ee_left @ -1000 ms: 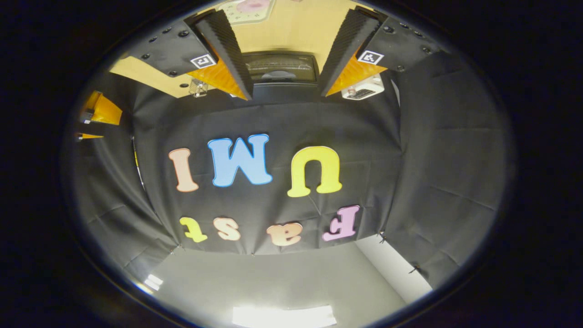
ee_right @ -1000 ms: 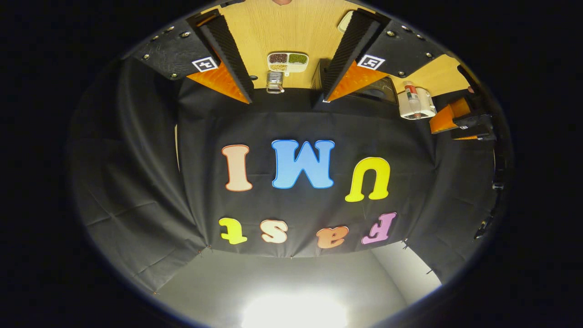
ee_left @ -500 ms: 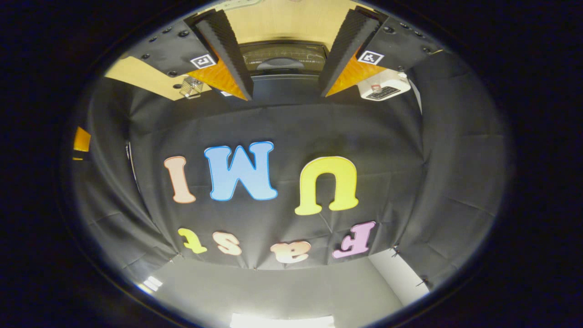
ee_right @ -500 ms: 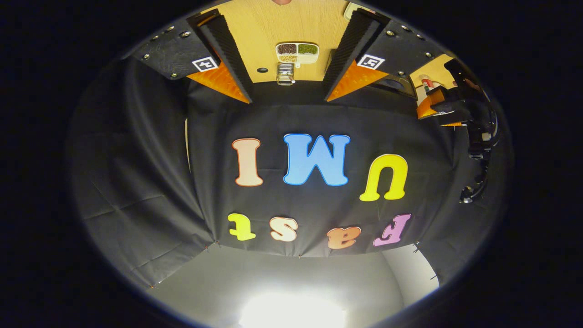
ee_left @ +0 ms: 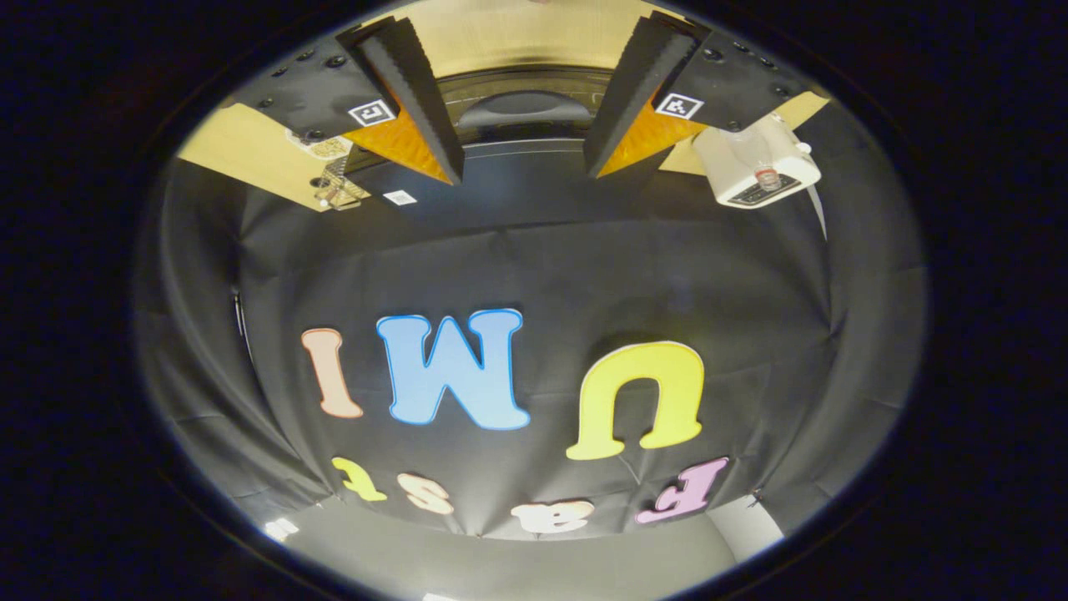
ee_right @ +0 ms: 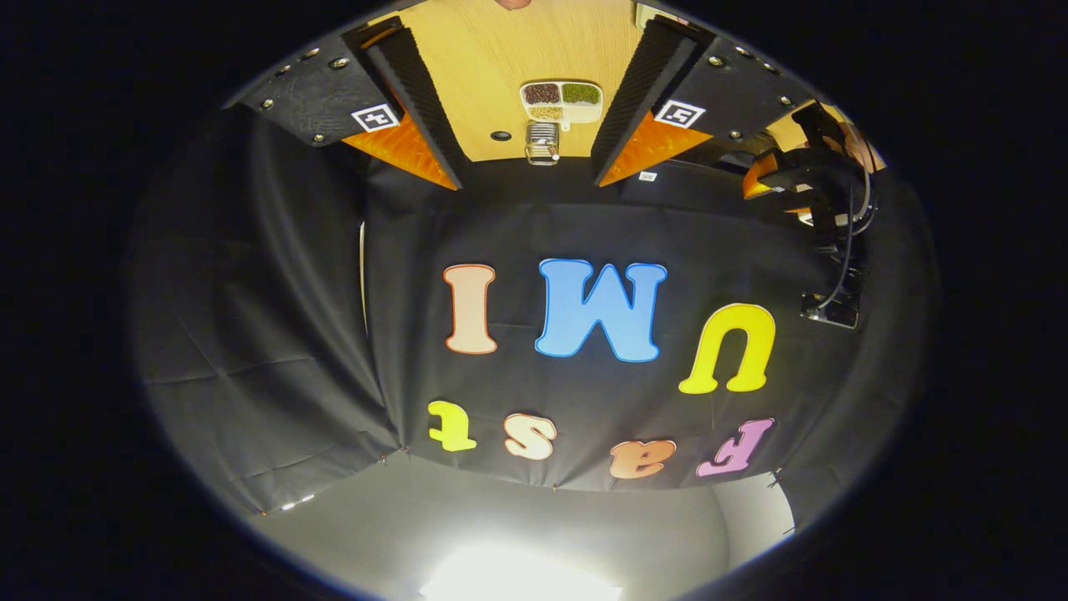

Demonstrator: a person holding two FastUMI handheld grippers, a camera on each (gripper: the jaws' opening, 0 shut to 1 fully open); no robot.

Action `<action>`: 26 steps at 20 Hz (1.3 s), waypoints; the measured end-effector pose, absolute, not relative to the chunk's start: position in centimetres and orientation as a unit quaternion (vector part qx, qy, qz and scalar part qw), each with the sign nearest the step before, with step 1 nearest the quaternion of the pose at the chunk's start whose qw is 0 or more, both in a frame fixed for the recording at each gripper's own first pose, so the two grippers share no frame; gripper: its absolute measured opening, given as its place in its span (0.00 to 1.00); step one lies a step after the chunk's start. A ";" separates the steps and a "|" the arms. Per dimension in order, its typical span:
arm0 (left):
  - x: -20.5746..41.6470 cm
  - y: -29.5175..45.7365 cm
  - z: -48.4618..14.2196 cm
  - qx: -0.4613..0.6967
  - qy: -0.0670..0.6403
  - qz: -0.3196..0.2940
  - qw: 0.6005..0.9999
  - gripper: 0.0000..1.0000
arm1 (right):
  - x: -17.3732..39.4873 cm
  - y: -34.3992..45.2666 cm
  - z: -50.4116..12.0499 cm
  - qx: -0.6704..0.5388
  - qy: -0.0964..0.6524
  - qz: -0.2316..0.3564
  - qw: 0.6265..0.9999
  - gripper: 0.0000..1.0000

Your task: Open the electric oven with the left hand, put the food in, and close the electric oven.

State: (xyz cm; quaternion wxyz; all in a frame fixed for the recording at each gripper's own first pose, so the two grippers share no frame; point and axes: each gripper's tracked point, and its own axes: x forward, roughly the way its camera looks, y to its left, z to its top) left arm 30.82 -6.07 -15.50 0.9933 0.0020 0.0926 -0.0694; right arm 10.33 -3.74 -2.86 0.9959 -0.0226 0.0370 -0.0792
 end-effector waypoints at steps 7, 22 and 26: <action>33.8 -6.2 -21.2 -0.006 0.138 -0.072 0.988 0.97 | 10.2 -3.5 -3.4 -0.050 0.056 -0.094 0.993 0.95; 28.7 -5.7 -23.3 0.001 0.153 -0.056 0.987 1.00 | 8.9 -2.0 -2.7 -0.068 0.047 -0.049 0.995 0.95; 26.1 -5.7 -24.6 0.006 0.167 -0.053 0.984 1.00 | 8.5 -2.1 -3.1 -0.062 0.049 -0.034 0.996 0.95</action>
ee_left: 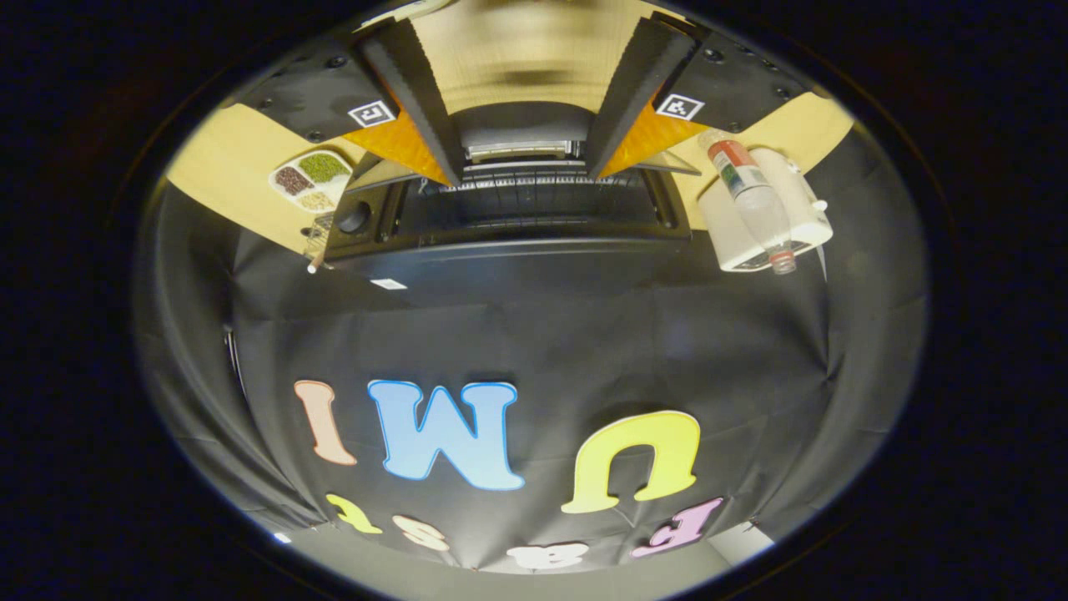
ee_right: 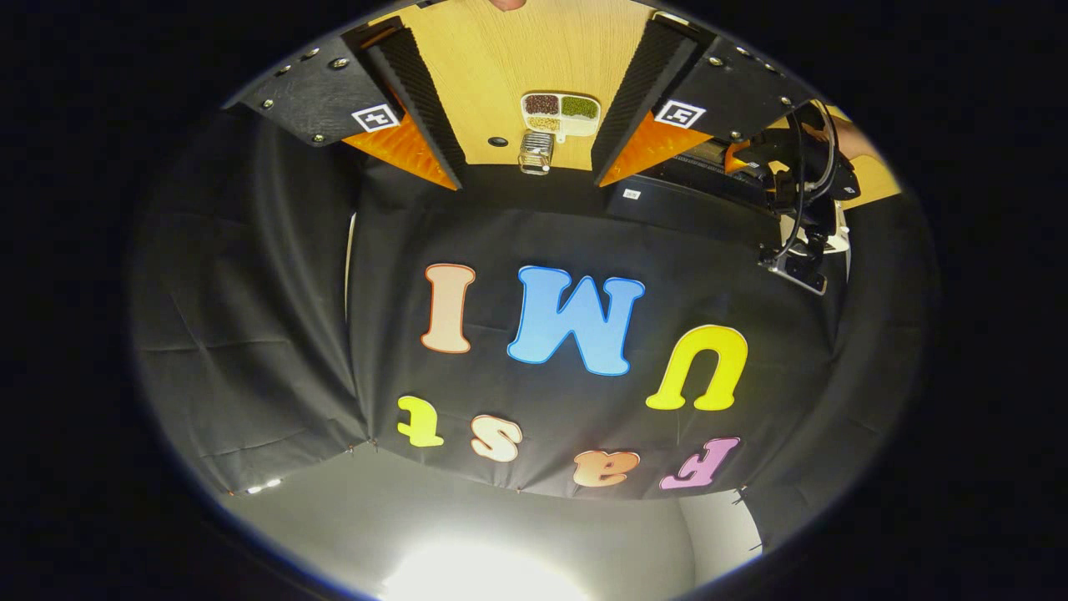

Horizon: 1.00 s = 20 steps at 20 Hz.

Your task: Open the electric oven with the left hand, put the food in, and close the electric oven.

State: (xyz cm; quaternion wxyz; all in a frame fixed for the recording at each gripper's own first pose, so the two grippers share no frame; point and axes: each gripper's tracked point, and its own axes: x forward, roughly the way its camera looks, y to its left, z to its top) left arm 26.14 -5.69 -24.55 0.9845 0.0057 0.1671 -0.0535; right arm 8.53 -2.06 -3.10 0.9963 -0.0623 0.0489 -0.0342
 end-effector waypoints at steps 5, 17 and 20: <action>23.6 -5.8 -26.4 0.001 0.190 -0.047 0.981 0.98 | 7.9 -2.5 -3.7 -0.051 0.056 -0.025 0.997 0.95; 18.3 -5.7 -33.0 0.041 0.254 -0.043 0.965 0.97 | 5.3 -3.3 -5.7 -0.030 0.081 -0.011 0.996 0.95; 17.4 -5.4 -34.4 0.055 0.268 -0.035 0.961 1.00 | 5.1 -3.0 -6.2 -0.025 0.086 -0.003 0.996 0.95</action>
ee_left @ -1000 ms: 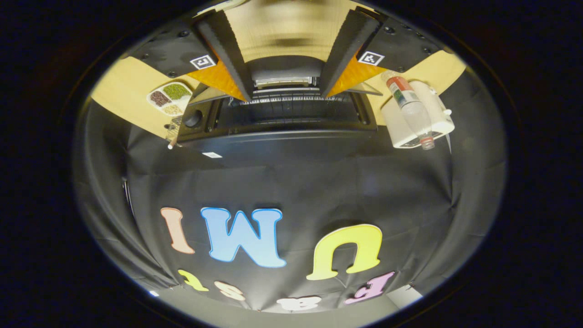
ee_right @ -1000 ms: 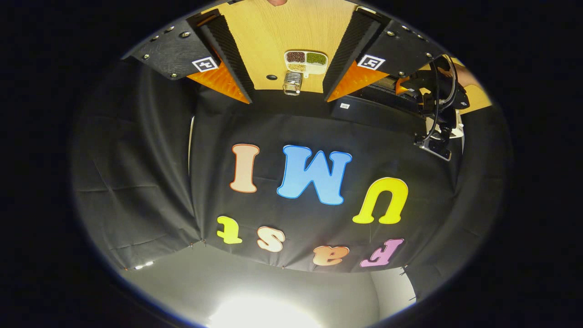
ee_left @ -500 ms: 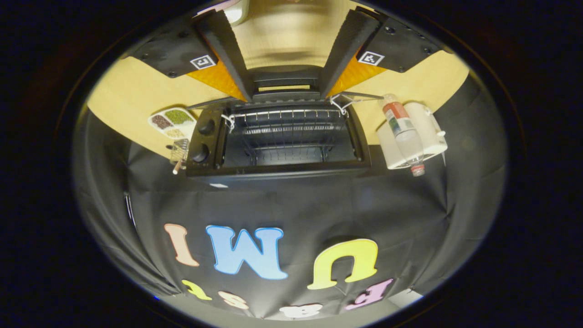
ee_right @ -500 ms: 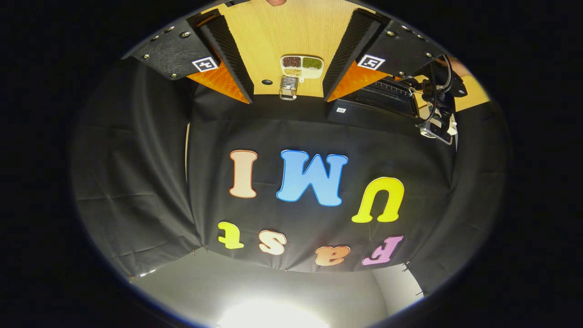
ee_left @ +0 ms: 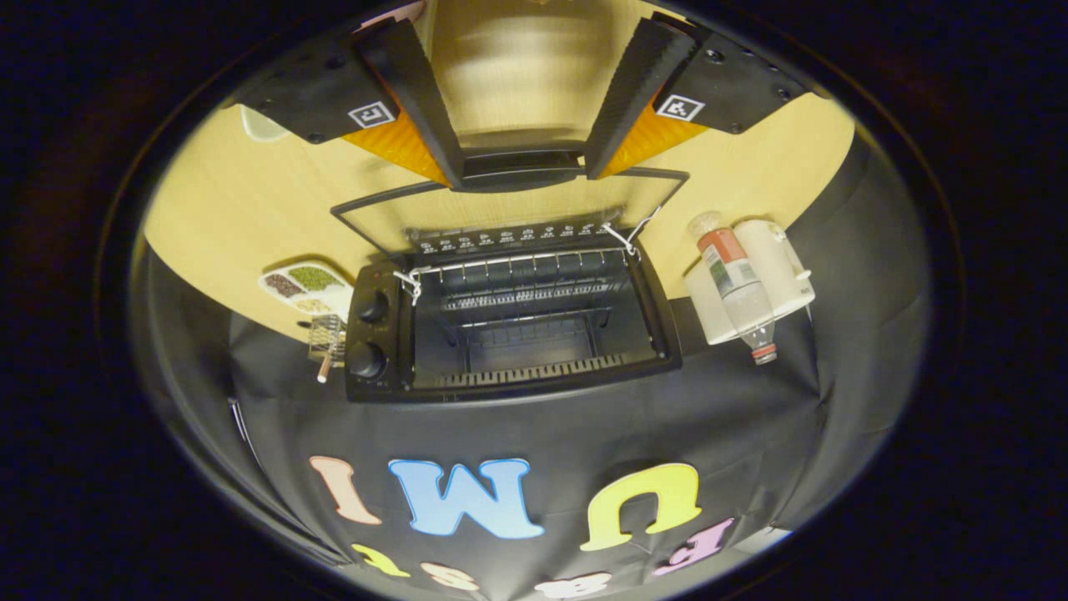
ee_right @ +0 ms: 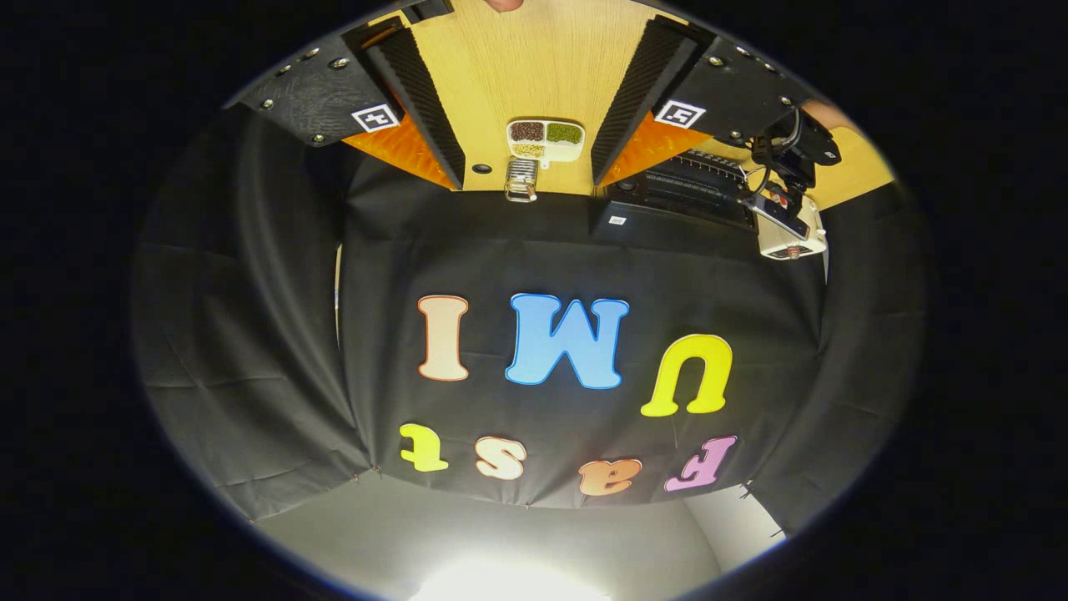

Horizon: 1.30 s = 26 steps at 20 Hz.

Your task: Open the electric oven with the left hand, put the food in, and close the electric oven.

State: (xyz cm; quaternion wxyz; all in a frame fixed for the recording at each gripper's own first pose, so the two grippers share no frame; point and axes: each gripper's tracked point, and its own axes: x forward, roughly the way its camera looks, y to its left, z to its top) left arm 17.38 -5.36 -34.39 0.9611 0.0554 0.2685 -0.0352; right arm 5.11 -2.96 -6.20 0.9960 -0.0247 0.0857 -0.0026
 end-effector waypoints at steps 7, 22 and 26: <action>16.2 -4.0 -27.2 0.031 0.199 -0.013 0.979 0.97 | 5.4 -0.4 -7.2 0.006 0.097 0.057 0.994 0.95; 7.4 4.9 -5.9 0.000 0.023 0.067 0.998 1.00 | 5.2 7.3 -19.2 0.170 0.349 0.208 0.898 0.96; 5.0 7.0 -4.3 0.024 0.011 0.088 0.996 1.00 | 4.4 8.2 -22.1 0.197 0.407 0.225 0.863 0.96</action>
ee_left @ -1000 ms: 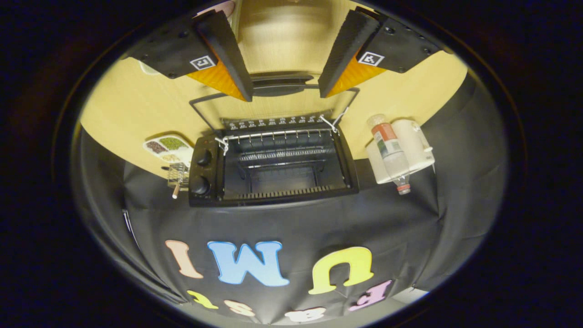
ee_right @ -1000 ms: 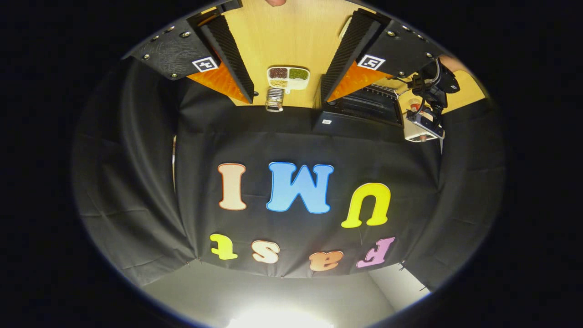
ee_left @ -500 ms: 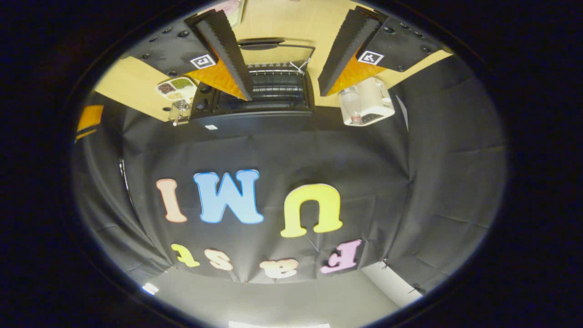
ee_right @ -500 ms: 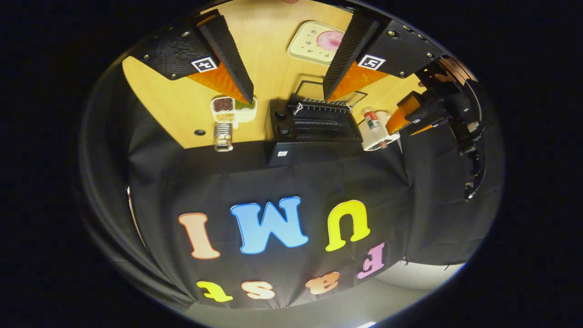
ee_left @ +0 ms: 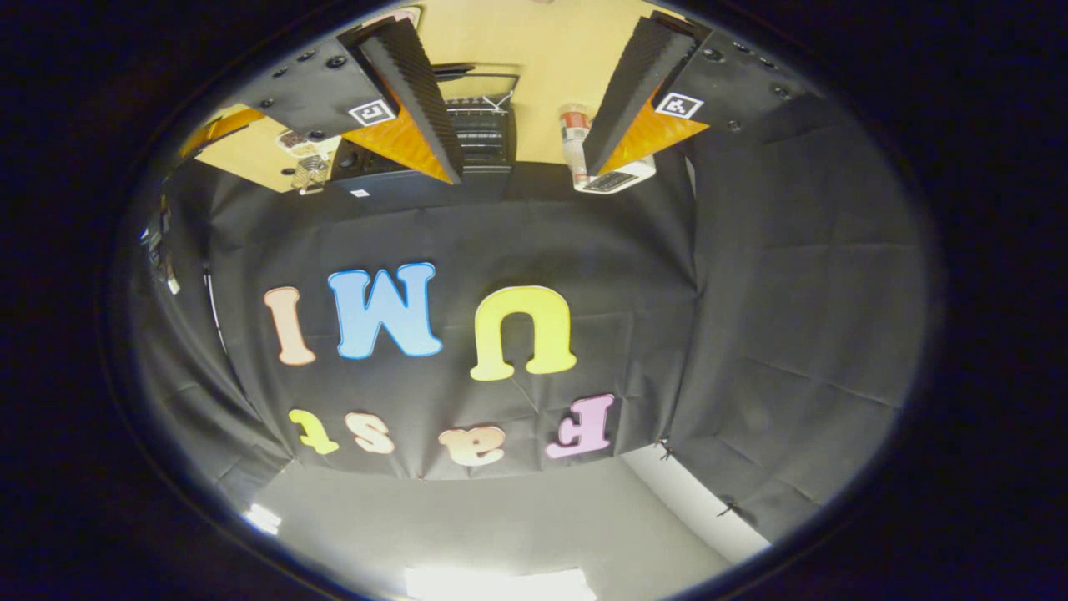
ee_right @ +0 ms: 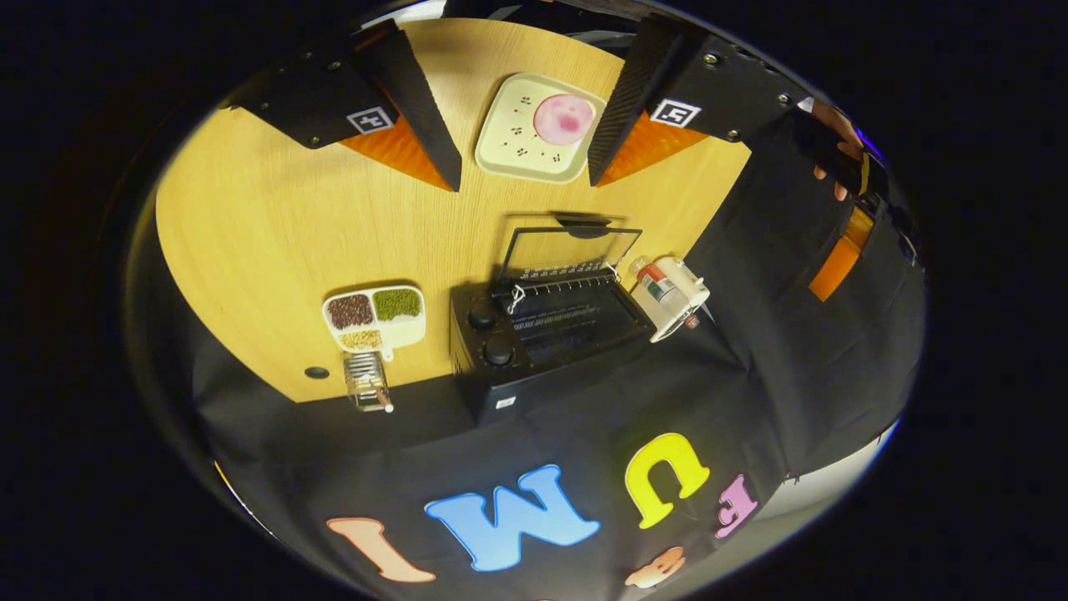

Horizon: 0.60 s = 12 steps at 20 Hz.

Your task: Open the electric oven with the left hand, put the food in, and close the electric oven.

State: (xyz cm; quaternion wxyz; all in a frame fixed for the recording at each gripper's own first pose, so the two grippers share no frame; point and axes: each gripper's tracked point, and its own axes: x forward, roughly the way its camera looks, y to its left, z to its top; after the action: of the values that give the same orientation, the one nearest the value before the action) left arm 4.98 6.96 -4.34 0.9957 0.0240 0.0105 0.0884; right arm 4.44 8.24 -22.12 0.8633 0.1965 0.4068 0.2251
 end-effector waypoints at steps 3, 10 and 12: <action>4.0 8.1 -4.1 0.037 0.009 0.101 0.994 1.00 | 3.8 8.8 -24.1 0.226 0.447 0.220 0.837 0.96; 2.4 11.1 -4.0 0.035 0.008 0.135 0.990 1.00 | 1.5 10.6 -29.6 0.249 0.550 0.221 0.766 0.95; 2.3 11.5 -4.4 0.029 0.009 0.144 0.989 1.00 | 0.8 10.9 -30.9 0.242 0.575 0.220 0.750 0.96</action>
State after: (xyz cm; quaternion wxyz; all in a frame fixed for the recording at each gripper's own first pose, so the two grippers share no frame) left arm 2.34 11.50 -4.41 0.9892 0.0288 0.0089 0.1438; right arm 0.84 10.86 -30.88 0.7503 0.2423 0.5746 0.2196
